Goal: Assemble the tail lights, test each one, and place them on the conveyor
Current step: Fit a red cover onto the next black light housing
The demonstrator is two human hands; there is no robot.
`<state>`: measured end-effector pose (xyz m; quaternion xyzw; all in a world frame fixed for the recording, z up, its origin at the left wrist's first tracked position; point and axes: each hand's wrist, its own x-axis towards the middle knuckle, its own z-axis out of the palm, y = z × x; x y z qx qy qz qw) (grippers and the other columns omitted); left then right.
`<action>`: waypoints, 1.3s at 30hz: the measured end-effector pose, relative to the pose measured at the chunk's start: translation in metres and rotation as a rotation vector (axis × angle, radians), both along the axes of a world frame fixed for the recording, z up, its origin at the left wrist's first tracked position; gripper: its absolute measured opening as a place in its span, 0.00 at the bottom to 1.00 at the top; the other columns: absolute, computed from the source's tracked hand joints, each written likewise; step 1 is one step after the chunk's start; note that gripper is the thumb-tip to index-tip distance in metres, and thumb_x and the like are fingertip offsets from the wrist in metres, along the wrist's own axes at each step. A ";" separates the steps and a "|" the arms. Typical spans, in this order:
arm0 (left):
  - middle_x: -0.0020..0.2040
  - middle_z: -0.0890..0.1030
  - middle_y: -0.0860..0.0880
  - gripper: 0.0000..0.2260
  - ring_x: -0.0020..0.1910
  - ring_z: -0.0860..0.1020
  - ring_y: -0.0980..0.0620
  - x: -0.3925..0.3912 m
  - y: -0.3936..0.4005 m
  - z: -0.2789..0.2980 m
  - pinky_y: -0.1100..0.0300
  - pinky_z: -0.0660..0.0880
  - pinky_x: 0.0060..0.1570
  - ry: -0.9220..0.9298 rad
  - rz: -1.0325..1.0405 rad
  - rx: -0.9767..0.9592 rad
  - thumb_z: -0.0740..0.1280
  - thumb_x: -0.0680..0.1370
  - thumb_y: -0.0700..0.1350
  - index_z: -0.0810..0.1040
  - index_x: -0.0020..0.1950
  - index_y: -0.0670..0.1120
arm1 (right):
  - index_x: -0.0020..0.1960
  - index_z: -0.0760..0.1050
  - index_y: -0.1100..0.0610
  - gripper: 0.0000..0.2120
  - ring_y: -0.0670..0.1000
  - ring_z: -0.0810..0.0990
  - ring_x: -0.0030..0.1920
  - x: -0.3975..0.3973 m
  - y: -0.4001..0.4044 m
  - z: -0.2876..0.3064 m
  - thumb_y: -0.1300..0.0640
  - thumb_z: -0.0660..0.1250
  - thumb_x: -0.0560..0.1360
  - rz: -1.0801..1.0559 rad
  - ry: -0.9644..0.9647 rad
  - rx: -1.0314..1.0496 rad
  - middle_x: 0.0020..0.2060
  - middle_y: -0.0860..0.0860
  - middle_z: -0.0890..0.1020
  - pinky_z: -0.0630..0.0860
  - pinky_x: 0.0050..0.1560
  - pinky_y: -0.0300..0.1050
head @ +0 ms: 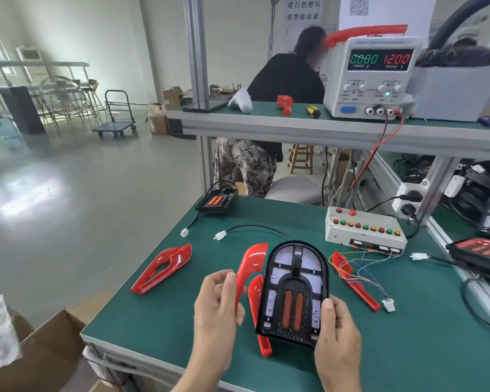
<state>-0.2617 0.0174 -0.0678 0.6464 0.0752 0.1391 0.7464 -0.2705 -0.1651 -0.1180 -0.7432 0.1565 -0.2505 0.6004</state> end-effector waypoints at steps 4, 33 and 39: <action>0.40 0.84 0.45 0.04 0.25 0.72 0.51 -0.001 -0.015 0.004 0.64 0.70 0.27 -0.018 -0.039 -0.070 0.73 0.78 0.46 0.80 0.52 0.49 | 0.50 0.78 0.45 0.09 0.41 0.81 0.38 0.000 -0.001 0.000 0.52 0.60 0.84 0.002 0.016 -0.019 0.36 0.40 0.84 0.75 0.39 0.37; 0.28 0.72 0.54 0.15 0.26 0.73 0.51 -0.011 -0.043 0.010 0.53 0.73 0.27 -0.207 0.207 0.986 0.78 0.71 0.46 0.71 0.36 0.48 | 0.50 0.78 0.42 0.12 0.41 0.81 0.38 -0.003 0.001 0.001 0.42 0.56 0.78 0.059 -0.067 -0.076 0.37 0.38 0.84 0.72 0.38 0.30; 0.30 0.76 0.57 0.13 0.32 0.75 0.54 -0.013 -0.043 0.002 0.58 0.75 0.34 -0.155 0.204 0.752 0.77 0.73 0.49 0.73 0.37 0.53 | 0.49 0.76 0.39 0.11 0.38 0.81 0.41 -0.002 0.001 0.002 0.42 0.56 0.78 0.045 -0.048 -0.079 0.38 0.35 0.83 0.72 0.39 0.28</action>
